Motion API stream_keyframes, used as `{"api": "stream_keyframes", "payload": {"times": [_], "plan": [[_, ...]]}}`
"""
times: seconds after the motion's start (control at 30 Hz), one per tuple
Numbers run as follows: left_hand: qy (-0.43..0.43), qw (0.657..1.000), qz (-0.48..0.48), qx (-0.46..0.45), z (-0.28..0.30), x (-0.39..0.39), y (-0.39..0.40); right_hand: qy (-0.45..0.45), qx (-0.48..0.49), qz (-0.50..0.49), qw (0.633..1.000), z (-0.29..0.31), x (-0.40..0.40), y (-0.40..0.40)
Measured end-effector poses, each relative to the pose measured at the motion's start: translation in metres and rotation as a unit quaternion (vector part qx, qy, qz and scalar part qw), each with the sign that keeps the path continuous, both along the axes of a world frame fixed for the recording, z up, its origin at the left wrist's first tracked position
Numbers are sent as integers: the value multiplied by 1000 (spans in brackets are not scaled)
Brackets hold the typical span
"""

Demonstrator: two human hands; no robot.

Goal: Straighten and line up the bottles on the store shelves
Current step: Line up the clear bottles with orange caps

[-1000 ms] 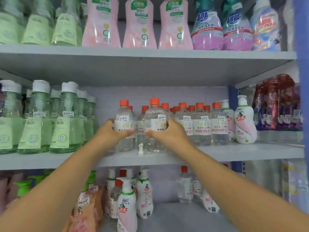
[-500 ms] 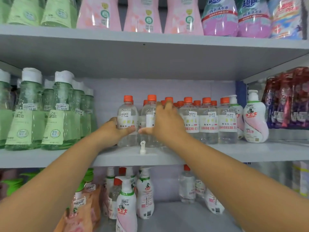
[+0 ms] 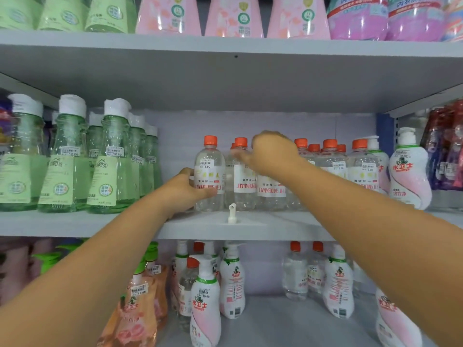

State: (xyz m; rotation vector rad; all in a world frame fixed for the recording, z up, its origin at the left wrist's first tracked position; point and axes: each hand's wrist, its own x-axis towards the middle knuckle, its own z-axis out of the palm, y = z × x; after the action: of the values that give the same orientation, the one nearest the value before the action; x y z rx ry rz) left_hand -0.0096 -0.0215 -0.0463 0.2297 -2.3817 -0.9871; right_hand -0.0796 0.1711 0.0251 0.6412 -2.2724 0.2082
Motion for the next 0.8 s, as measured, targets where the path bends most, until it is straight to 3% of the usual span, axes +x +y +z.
{"api": "stream_keyframes", "payload": {"times": [0.13,0.3,0.4,0.8], "plan": [[3,1000,13,-7,0,-3,2,-97,-19,87,991,36,-4,10],[10,998,51,-42,0,-8,3,-89,74,53,992,43,-14,-7],[10,994,73,-80,0,-9,4,-162,1,110,981,42,-22,-6],[11,998,46,-29,0,-10,1,-143,-40,89,985,43,-45,-16]]}}
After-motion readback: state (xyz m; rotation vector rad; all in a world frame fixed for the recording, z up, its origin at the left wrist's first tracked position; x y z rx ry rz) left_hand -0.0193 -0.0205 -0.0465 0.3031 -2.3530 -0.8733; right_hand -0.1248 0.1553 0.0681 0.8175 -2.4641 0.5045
